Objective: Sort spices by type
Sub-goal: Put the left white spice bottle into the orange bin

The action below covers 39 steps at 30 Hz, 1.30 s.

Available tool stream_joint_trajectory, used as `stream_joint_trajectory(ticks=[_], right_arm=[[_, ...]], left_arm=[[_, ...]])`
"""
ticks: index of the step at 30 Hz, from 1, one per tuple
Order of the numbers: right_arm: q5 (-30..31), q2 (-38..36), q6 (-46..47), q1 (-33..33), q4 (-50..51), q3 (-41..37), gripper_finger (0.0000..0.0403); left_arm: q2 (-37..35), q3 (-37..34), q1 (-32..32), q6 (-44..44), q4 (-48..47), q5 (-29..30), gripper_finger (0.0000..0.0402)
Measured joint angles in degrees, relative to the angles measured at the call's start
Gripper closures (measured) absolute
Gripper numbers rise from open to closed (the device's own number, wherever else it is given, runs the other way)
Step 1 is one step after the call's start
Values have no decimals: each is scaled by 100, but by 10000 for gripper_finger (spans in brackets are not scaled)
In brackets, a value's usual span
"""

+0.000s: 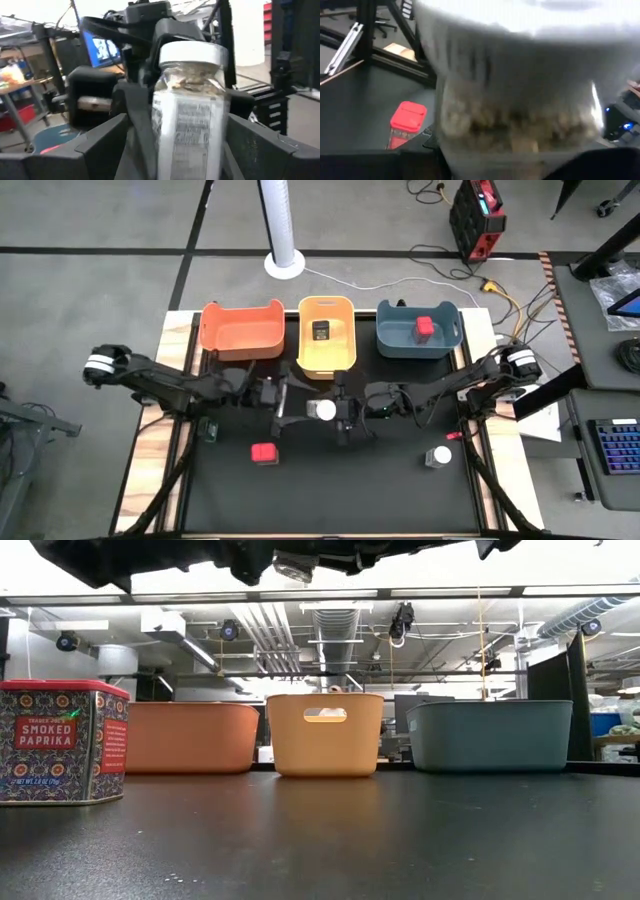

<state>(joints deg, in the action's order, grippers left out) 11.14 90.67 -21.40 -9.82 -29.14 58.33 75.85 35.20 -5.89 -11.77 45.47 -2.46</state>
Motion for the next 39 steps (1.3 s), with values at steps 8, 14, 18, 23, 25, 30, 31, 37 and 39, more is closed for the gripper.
stream_joint_trajectory(ticks=[8, 14, 18, 23, 25, 30, 31, 37, 39], right_arm=[[66, 22, 106, 17, 142, 14, 215], [95, 24, 214, 28, 141, 12, 215], [290, 24, 380, 28, 153, 12, 190], [322, 24, 416, 17, 203, 12, 86], [324, 24, 448, 17, 199, 12, 65], [628, -17, 492, 17, 431, 14, 57], [825, -60, 489, 17, 567, 17, 58], [1903, -471, 524, 20, 1435, 25, 74], [1922, -650, 526, 48, 1547, 25, 79]], left_arm=[[294, 255, 8, -110, -151, 27, 107], [242, 203, 11, -106, -203, 206, 163], [221, 150, 11, -140, -232, 389, 220], [205, 144, 6, -116, -259, 527, 220], [200, 144, 7, -112, -264, 568, 220], [121, 143, -8, -99, -564, 811, 220], [65, 132, -22, -97, -800, 976, 220], [-575, 112, -42, -125, -1940, 2060, 218], [-804, 52, -44, -173, -2223, 2151, 217]])
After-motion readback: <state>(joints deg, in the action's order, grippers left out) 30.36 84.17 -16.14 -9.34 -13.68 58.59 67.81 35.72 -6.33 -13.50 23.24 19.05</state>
